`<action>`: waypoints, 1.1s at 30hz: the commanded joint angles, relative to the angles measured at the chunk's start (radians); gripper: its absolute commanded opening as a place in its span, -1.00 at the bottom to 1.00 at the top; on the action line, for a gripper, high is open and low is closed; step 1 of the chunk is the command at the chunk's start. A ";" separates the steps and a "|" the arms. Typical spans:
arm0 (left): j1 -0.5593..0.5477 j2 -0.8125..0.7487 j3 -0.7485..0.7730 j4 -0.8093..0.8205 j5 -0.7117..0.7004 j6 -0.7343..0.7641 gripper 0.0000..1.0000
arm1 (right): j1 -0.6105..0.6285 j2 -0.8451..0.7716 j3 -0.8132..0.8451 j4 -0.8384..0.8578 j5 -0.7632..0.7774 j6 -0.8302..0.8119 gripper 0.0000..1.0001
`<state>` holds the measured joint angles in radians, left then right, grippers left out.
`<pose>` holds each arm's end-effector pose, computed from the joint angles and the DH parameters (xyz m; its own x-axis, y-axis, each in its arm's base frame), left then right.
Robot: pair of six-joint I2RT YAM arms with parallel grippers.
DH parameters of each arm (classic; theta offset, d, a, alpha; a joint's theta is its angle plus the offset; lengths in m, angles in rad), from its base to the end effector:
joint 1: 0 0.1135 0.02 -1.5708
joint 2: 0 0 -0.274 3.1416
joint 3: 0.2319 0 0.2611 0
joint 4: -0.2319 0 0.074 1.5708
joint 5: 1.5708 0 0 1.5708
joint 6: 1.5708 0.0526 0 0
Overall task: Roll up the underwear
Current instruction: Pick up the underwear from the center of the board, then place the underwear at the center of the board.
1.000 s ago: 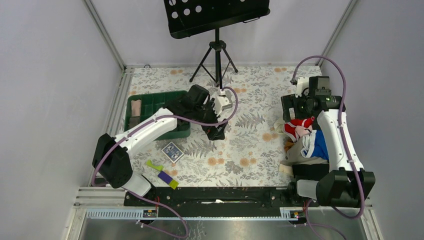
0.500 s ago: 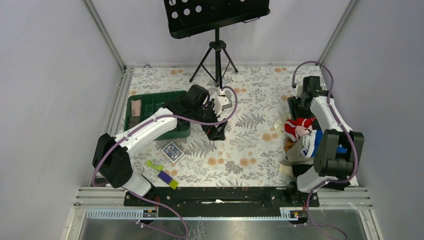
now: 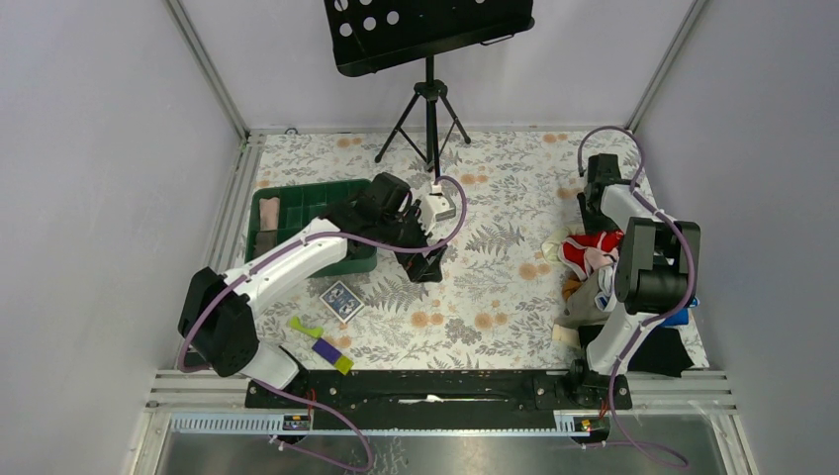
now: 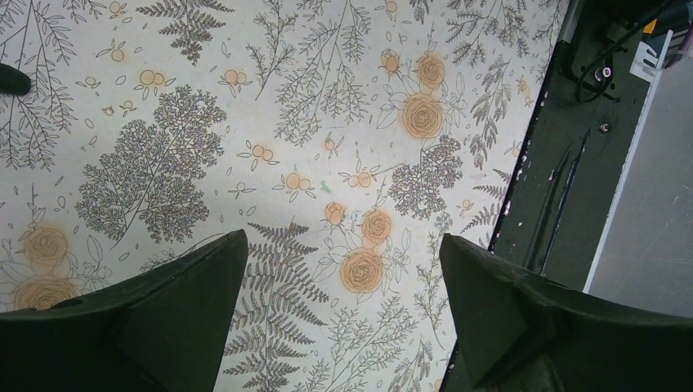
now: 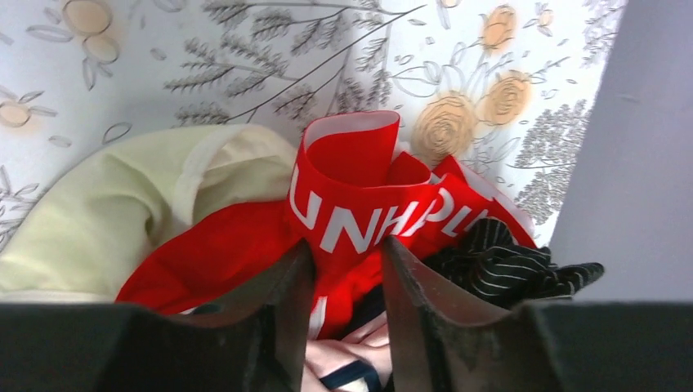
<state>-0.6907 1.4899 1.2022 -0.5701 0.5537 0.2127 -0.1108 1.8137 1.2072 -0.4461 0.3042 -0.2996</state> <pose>0.2415 -0.2355 0.2822 -0.3995 0.5632 -0.7233 0.9119 0.3249 -0.2507 0.3863 -0.0588 0.1760 -0.8996 -0.1832 -0.3965 -0.0131 0.9187 -0.3948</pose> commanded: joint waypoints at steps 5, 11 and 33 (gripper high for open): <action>0.002 -0.044 -0.009 0.060 0.004 0.003 0.93 | -0.003 -0.091 -0.014 0.080 0.102 -0.002 -1.00; 0.003 -0.030 -0.014 0.073 0.001 0.005 0.93 | -0.003 -0.354 0.017 -0.031 0.073 -0.033 -1.00; 0.175 -0.071 -0.006 0.051 -0.042 -0.033 0.96 | 0.127 -0.747 0.163 -0.368 -1.118 -0.051 -1.00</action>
<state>-0.5667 1.4902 1.1889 -0.5388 0.5262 0.1963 -0.0624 1.0687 1.3201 -0.8146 -0.5411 -0.3973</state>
